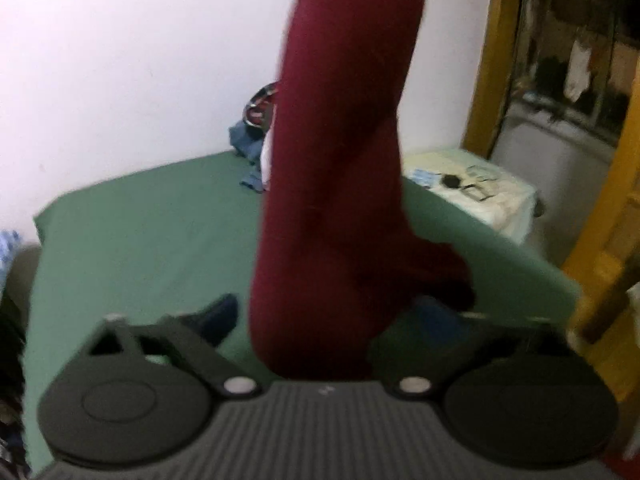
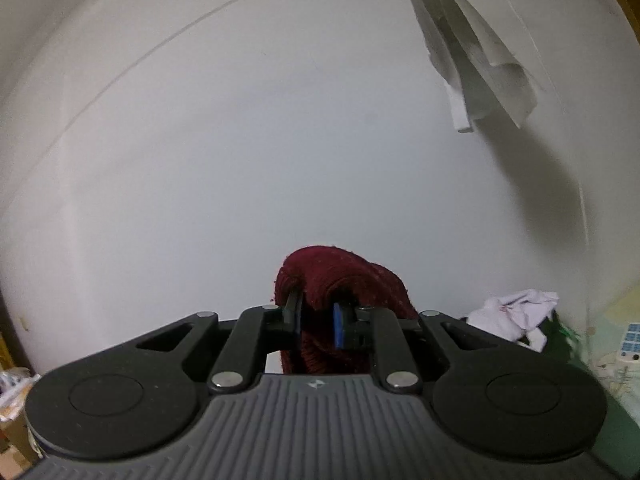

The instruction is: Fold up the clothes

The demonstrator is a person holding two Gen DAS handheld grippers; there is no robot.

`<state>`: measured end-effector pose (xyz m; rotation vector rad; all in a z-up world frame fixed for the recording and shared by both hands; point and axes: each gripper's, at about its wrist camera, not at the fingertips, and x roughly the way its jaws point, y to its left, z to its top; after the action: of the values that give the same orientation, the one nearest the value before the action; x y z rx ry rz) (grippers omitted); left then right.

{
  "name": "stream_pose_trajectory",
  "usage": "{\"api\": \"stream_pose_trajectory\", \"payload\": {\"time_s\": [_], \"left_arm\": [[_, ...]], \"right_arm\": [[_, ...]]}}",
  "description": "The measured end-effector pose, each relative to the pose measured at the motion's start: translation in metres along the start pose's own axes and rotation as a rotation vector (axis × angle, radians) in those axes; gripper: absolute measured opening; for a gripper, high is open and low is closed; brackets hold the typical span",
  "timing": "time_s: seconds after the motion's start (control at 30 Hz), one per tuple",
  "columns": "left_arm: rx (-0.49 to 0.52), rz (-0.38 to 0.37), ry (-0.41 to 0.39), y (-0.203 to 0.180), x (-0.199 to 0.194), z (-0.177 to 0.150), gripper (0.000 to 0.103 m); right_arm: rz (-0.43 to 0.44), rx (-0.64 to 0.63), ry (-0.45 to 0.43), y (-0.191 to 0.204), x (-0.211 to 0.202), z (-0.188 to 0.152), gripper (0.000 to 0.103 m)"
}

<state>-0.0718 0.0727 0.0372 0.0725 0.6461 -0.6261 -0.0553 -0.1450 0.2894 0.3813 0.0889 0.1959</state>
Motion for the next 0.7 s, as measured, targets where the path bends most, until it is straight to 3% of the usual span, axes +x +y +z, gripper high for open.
{"api": "stream_pose_trajectory", "payload": {"time_s": [0.03, 0.07, 0.13, 0.27, 0.4, 0.43, 0.47, 0.5, 0.53, 0.57, 0.7], "left_arm": [[0.011, 0.012, 0.013, -0.002, 0.01, 0.002, 0.007], [0.013, 0.02, 0.028, -0.002, 0.019, 0.003, 0.0], [-0.034, 0.016, 0.017, 0.008, 0.021, 0.006, 0.0], [-0.069, 0.044, -0.096, 0.025, -0.005, 0.015, 0.0], [-0.049, 0.081, -0.16, 0.041, -0.035, 0.02, 0.001], [-0.041, 0.081, -0.166, 0.041, -0.041, 0.017, 0.015], [-0.035, 0.08, -0.173, 0.041, -0.045, 0.014, 0.05], [-0.037, 0.074, -0.182, 0.04, -0.047, 0.012, 0.069], [-0.038, 0.068, -0.192, 0.038, -0.049, 0.009, 0.097], [-0.032, 0.063, -0.209, 0.034, -0.049, 0.007, 0.102], [0.052, 0.077, -0.216, 0.016, -0.024, 0.012, 0.102]], "right_arm": [[0.009, 0.0, -0.004, 0.002, -0.003, 0.001, 0.015], [0.016, -0.003, -0.009, 0.003, -0.005, 0.001, 0.015], [0.019, -0.008, -0.016, 0.004, -0.011, 0.005, 0.015], [0.016, -0.013, -0.03, -0.003, -0.014, 0.013, 0.015], [0.01, 0.002, -0.021, -0.007, -0.011, 0.017, 0.015], [0.021, 0.012, -0.017, -0.007, -0.01, 0.017, 0.015], [0.032, 0.02, -0.013, -0.008, -0.009, 0.018, 0.015], [0.041, 0.021, -0.01, -0.007, -0.007, 0.018, 0.015], [0.048, 0.018, -0.006, -0.006, -0.005, 0.018, 0.015], [0.056, 0.015, -0.001, -0.005, -0.003, 0.017, 0.015], [0.104, 0.025, 0.028, -0.003, 0.001, 0.014, 0.015]]}}
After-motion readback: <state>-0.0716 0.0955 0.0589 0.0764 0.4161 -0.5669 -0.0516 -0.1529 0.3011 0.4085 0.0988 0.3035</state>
